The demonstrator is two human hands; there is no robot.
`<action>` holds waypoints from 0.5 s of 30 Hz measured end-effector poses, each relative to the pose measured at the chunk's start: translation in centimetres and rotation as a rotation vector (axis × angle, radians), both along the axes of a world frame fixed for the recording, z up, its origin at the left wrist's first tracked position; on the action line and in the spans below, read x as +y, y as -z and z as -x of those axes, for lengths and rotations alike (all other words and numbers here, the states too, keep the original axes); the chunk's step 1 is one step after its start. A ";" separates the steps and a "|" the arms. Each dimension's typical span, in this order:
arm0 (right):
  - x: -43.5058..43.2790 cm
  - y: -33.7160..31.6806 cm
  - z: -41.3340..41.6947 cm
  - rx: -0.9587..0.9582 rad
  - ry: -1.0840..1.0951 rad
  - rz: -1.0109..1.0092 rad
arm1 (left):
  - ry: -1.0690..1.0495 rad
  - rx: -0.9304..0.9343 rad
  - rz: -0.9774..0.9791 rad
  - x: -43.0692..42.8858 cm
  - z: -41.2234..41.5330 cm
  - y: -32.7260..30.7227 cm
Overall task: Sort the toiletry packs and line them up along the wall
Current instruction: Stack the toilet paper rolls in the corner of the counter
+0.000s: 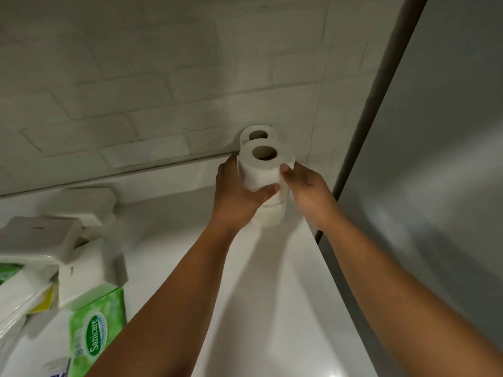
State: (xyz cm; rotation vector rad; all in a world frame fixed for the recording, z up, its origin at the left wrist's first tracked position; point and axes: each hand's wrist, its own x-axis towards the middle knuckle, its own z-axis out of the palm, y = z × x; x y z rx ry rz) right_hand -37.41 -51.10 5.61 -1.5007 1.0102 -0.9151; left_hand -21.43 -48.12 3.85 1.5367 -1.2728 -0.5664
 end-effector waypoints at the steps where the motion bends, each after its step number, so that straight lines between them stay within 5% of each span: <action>1: -0.7 0.3 0.0 -0.005 0.012 -0.013 | -0.021 0.007 -0.010 -0.5 0.2 0.5; 15: -3.2 4.1 -0.8 -0.186 0.030 -0.224 | -0.020 0.053 0.028 -1.1 1.5 3.7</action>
